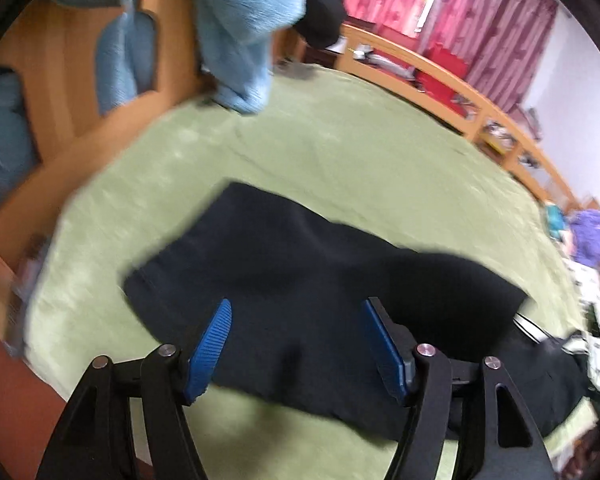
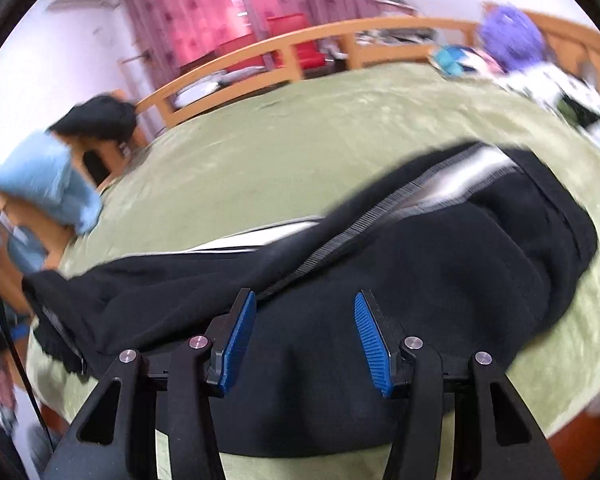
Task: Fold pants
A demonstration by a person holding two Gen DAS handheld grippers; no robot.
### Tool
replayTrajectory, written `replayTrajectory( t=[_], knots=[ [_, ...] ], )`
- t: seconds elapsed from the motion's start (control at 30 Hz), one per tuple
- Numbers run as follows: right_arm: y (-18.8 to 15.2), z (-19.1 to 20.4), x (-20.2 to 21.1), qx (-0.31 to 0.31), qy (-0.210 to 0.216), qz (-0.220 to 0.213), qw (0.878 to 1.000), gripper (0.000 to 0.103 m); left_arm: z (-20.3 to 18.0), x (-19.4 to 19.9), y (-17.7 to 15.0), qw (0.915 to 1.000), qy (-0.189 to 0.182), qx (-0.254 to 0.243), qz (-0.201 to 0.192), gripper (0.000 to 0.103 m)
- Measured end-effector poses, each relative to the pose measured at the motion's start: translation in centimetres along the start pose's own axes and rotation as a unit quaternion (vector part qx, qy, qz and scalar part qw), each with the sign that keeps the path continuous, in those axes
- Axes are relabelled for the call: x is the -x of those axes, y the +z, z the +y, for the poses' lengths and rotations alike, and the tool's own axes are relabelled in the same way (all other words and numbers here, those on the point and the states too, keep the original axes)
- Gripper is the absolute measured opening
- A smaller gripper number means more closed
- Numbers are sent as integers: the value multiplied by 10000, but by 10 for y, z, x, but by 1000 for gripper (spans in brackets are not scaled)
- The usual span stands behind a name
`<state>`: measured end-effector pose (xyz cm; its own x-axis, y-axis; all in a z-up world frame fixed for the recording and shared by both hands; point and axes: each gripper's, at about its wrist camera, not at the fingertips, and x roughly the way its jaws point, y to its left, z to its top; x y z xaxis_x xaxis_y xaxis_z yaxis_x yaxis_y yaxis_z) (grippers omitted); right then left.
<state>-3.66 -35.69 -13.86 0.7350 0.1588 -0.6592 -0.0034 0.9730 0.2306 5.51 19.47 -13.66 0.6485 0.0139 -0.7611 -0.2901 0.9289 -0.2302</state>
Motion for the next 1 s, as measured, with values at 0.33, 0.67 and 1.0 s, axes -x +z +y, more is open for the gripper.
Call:
replayTrajectory(
  t=[0.33, 0.67, 1.0],
  knots=[
    [60, 97, -93, 998, 393, 447, 9932, 62, 33, -92, 73, 9977, 588, 92, 315, 70],
    [38, 159, -191, 1785, 820, 1545, 9683, 62, 41, -182, 90, 9933, 164, 148, 1138, 69],
    [43, 184, -204, 2248, 240, 1251, 9661, 8, 50, -156, 105, 9991, -143, 109, 393, 11]
  ],
)
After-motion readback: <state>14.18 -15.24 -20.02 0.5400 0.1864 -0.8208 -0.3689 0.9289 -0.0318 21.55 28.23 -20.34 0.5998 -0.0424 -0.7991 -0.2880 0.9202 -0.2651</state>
